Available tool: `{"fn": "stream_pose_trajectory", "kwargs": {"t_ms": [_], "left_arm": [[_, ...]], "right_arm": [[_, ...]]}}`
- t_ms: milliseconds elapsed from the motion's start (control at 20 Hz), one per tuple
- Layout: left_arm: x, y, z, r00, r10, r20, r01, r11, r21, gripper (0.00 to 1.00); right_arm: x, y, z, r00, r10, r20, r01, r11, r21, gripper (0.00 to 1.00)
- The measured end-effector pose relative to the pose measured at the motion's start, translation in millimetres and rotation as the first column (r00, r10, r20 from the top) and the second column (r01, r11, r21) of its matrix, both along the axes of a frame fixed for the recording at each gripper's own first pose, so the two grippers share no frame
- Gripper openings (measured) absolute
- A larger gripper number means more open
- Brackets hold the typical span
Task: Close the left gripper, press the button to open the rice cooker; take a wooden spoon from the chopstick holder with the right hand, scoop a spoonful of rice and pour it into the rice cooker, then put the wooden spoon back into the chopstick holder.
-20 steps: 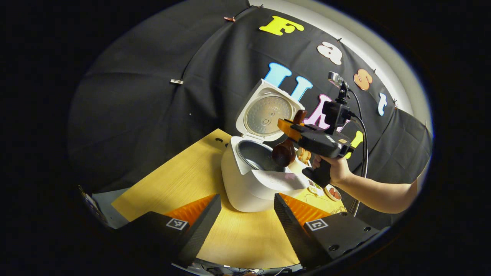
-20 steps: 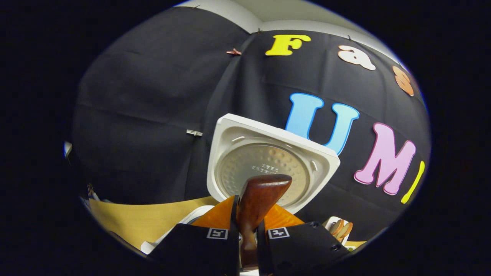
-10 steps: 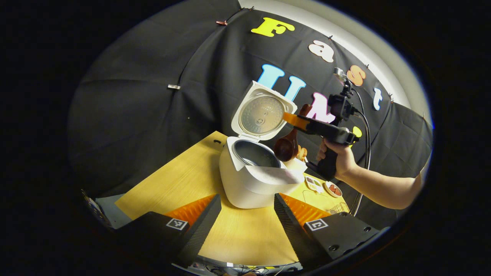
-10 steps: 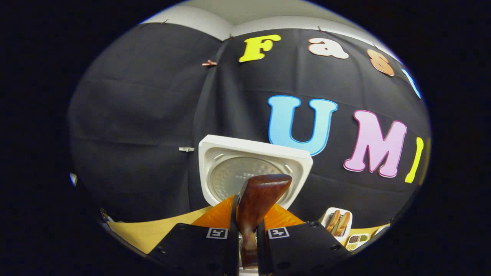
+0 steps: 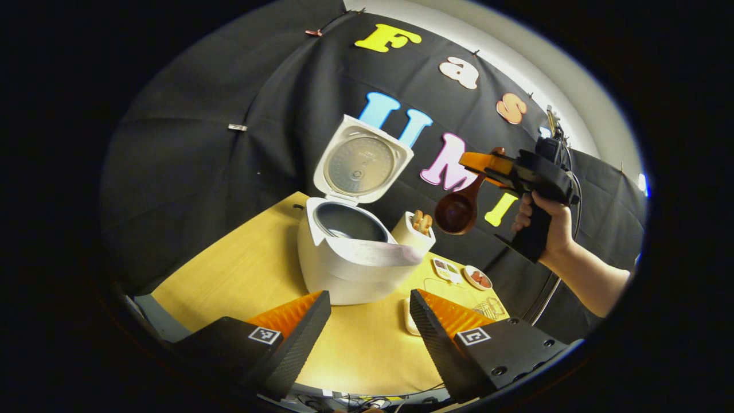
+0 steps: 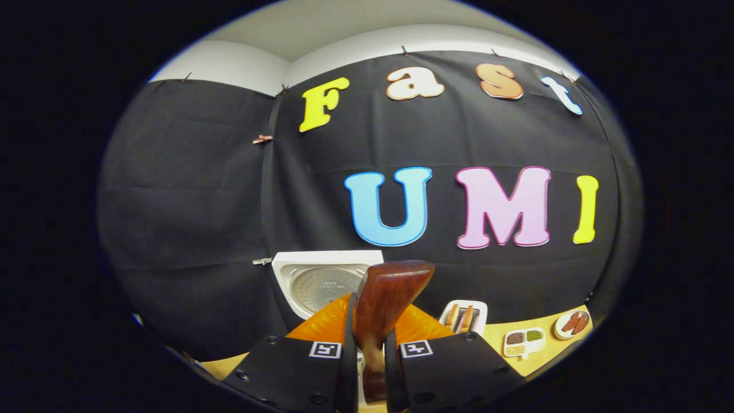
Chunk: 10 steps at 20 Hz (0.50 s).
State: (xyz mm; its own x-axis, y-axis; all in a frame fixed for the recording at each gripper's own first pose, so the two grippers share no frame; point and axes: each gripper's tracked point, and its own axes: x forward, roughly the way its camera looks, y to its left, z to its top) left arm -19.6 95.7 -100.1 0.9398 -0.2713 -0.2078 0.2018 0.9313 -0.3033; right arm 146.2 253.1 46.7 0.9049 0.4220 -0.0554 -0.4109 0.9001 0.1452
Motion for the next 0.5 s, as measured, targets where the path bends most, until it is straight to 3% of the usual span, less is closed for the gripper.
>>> {"fn": "stream_pose_trajectory", "kwargs": {"t_ms": [250, 500], "left_arm": [[2, -32, -2, 0.996, -0.088, 0.001, 0.088, 0.994, 0.066, 0.96], [11, -68, -1, 0.992, -0.129, 0.006, 0.127, 0.986, 0.103, 0.96]], "right_arm": [[-12, -103, -3, 0.987, -0.152, -0.042, 0.153, 0.988, 0.017, 0.23], [-17, -204, -9, 0.951, -0.299, -0.073, 0.302, 0.953, 0.031, 0.23]]}}
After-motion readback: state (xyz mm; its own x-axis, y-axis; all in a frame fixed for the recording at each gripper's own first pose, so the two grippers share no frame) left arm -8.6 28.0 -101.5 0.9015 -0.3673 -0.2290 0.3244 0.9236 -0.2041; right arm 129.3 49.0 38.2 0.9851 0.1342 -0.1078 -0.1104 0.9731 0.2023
